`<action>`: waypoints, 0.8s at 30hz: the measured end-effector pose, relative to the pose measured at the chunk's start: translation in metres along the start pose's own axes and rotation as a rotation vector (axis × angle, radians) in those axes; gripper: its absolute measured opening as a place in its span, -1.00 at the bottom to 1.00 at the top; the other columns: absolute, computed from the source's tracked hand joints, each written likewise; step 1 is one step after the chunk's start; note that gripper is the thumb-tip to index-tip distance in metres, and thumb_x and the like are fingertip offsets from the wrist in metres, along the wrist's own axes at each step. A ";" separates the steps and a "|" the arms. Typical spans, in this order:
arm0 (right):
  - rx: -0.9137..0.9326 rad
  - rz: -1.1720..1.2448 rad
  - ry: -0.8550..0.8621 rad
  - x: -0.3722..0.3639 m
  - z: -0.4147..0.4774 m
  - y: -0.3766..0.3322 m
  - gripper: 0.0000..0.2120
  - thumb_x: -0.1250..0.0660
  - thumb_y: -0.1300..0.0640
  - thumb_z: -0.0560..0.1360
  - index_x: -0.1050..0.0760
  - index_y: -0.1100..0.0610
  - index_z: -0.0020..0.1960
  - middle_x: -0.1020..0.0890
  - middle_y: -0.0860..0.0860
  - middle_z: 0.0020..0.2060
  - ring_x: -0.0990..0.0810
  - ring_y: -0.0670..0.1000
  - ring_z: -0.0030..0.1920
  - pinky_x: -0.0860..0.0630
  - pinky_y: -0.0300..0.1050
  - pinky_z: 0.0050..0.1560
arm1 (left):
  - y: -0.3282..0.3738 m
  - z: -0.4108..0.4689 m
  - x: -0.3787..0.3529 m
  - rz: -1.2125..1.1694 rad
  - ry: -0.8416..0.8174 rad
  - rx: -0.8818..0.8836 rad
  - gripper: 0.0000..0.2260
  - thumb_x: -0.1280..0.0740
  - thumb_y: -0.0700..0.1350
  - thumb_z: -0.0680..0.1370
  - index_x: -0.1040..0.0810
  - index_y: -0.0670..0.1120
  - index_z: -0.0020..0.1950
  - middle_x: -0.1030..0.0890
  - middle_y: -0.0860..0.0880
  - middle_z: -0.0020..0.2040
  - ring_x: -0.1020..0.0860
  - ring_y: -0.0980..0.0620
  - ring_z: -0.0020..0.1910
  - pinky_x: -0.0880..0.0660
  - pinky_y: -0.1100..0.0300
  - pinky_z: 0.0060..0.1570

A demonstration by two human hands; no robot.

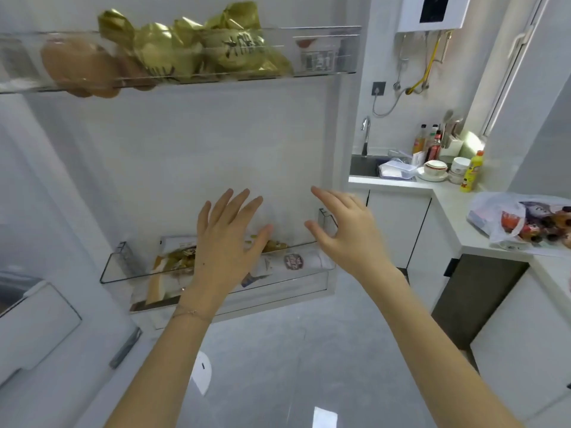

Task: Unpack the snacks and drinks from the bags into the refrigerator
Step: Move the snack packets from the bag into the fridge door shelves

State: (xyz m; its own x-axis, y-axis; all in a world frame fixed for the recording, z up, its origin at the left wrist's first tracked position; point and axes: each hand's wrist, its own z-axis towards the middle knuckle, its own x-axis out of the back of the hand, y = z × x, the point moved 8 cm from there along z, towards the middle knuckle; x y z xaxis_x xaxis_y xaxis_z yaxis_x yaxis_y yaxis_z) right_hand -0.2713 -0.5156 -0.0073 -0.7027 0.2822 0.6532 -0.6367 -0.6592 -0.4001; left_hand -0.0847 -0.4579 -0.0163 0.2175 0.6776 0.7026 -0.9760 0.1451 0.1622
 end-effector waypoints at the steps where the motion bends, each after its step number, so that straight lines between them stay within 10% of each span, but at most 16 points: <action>1: 0.007 -0.003 0.017 0.011 -0.003 0.010 -0.49 -0.37 -0.02 0.50 -0.41 0.06 0.42 -0.54 -0.01 0.26 -0.43 0.04 0.31 -0.34 -0.06 0.30 | 0.014 0.004 -0.003 -0.023 0.027 -0.014 -0.51 -0.13 0.20 0.58 -0.50 -0.04 0.38 -0.44 -0.06 0.43 -0.30 -0.12 0.47 -0.15 -0.21 0.45; 9: -0.116 -0.165 0.028 0.092 -0.037 0.129 -0.36 -0.30 -0.15 0.52 -0.18 -0.08 0.53 -0.27 -0.04 0.49 -0.10 0.07 0.53 -0.07 0.10 0.48 | 0.157 0.049 -0.058 -0.130 0.129 -0.197 -0.53 -0.18 0.19 0.59 -0.48 -0.05 0.39 -0.44 -0.04 0.43 -0.29 -0.10 0.48 -0.15 -0.17 0.44; 24: -0.639 -0.513 0.031 0.264 -0.142 0.380 -0.26 -0.24 -0.23 0.52 0.05 -0.18 0.56 -0.05 -0.03 0.56 0.06 0.11 0.55 0.05 0.16 0.50 | 0.423 0.102 -0.271 -0.279 -0.242 -0.445 -0.41 -0.07 0.30 0.56 -0.25 0.07 0.54 -0.21 -0.06 0.56 -0.05 -0.10 0.57 0.03 -0.20 0.50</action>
State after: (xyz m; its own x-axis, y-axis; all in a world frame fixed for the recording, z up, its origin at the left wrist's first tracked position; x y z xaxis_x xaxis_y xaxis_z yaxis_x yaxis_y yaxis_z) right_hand -0.7443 -0.5929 -0.0780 -0.2775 0.4662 0.8401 -0.9328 0.0785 -0.3516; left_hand -0.5560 -0.6542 -0.0674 0.4120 0.3933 0.8219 -0.7791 0.6199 0.0939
